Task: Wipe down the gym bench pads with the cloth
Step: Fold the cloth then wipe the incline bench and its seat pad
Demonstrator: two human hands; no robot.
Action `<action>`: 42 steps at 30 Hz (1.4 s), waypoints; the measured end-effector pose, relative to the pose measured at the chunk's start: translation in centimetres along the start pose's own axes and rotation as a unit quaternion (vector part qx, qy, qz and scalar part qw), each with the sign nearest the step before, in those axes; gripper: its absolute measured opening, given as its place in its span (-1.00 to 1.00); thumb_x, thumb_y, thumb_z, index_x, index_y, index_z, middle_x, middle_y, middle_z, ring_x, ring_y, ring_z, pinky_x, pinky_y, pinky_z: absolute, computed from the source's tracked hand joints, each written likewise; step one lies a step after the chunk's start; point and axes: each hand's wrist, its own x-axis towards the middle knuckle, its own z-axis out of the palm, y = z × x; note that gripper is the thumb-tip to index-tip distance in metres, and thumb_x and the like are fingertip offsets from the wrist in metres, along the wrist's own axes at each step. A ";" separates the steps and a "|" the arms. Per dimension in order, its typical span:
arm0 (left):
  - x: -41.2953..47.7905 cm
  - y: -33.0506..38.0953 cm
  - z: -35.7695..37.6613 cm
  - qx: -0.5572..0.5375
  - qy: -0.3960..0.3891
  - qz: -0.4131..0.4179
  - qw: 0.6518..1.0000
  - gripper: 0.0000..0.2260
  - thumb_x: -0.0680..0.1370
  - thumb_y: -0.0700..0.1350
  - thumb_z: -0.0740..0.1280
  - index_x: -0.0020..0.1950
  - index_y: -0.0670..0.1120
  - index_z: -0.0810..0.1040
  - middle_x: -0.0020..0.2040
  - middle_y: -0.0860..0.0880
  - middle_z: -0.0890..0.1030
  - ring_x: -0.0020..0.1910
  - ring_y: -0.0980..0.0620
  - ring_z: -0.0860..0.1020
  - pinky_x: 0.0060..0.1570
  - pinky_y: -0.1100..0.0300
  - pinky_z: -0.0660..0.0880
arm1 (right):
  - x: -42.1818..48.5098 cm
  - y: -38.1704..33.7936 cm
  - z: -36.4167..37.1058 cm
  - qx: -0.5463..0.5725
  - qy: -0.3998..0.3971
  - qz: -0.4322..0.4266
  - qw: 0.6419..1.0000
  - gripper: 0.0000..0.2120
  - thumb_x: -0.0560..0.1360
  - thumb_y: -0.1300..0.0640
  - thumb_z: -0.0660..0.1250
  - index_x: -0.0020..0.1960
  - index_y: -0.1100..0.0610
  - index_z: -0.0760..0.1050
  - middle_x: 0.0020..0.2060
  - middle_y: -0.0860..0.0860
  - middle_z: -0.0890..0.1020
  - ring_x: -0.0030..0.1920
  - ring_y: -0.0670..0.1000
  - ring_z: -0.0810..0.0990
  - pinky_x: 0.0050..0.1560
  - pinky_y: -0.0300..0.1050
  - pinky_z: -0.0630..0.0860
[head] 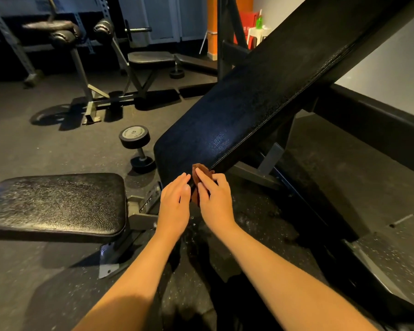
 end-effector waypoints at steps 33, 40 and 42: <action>0.2 -0.8 0.8 0.009 0.022 -0.009 1.000 -0.52 0.68 0.22 -0.10 0.52 0.18 0.35 0.54 0.11 0.34 0.54 0.05 0.18 0.54 -0.01 0.13 | -0.9 0.5 0.4 -0.009 -0.030 -0.004 0.999 -0.62 0.66 0.12 0.23 0.45 -0.10 0.44 0.22 -0.12 0.48 0.21 -0.11 0.44 0.26 -0.23 0.46; 0.2 -0.4 1.4 0.015 0.036 -0.024 0.999 -0.60 0.72 0.09 -0.04 0.51 0.15 0.39 0.52 0.12 0.36 0.53 0.11 0.15 0.43 0.19 0.04 | 2.5 1.1 -3.7 -0.002 0.104 0.014 0.994 -0.63 0.63 0.19 0.28 0.42 0.01 0.47 0.25 -0.06 0.44 0.25 -0.12 0.40 0.22 -0.37 0.37; 0.2 -0.4 1.0 -0.006 0.044 -0.025 0.999 -0.61 0.73 0.07 -0.02 0.49 0.14 0.41 0.49 0.13 0.39 0.52 0.11 0.20 0.49 0.12 0.12 | 2.0 0.7 -2.4 -0.014 0.088 0.011 0.996 -0.62 0.63 0.17 0.29 0.43 -0.01 0.46 0.22 -0.07 0.45 0.21 -0.16 0.37 0.12 -0.43 0.34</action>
